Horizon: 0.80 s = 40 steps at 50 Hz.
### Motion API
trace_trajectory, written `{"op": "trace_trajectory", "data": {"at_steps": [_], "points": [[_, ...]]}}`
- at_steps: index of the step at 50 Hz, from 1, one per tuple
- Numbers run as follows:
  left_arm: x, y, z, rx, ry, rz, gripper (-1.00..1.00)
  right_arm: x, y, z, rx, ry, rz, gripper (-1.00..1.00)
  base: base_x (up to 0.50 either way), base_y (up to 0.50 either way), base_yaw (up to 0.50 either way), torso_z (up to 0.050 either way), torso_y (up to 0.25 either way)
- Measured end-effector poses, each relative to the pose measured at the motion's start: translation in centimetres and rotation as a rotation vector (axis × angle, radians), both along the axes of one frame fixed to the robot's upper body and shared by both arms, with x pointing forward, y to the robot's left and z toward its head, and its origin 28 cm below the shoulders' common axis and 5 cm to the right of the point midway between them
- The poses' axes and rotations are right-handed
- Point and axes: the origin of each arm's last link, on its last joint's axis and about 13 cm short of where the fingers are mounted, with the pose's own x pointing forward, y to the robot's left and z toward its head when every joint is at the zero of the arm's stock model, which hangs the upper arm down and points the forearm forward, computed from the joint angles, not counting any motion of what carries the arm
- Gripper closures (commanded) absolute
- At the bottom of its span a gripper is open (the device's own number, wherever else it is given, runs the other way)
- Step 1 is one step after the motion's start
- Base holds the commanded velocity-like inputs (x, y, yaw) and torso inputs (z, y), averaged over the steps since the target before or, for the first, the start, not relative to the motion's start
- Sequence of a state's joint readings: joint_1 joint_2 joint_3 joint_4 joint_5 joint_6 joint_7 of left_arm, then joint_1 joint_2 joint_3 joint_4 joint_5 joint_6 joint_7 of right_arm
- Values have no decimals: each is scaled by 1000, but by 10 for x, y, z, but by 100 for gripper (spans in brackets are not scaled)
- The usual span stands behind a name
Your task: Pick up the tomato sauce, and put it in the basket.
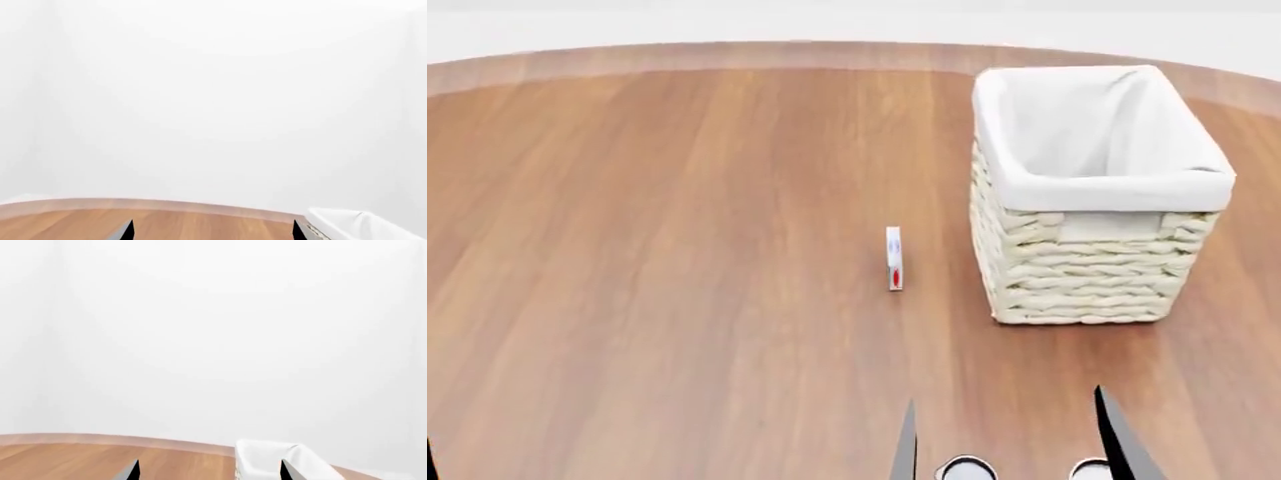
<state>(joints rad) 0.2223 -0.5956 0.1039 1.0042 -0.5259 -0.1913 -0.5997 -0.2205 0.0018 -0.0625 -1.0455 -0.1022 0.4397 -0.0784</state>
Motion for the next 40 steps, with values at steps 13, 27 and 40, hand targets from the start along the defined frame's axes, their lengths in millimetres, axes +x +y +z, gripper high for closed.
{"op": "trace_trajectory", "data": {"at_steps": [13, 27, 40], "points": [[0, 1, -1, 2, 2, 3, -100, 1, 1, 0, 3, 10, 6, -100, 500, 0, 0, 0, 1], [0, 1, -2, 5, 2, 1, -100, 1, 2, -1, 8, 21, 12, -100, 500, 0, 0, 0, 1], [0, 2, -2, 4, 2, 3, -100, 0, 3, -2, 5, 30, 12, -100, 190, 0, 0, 0, 1]]}}
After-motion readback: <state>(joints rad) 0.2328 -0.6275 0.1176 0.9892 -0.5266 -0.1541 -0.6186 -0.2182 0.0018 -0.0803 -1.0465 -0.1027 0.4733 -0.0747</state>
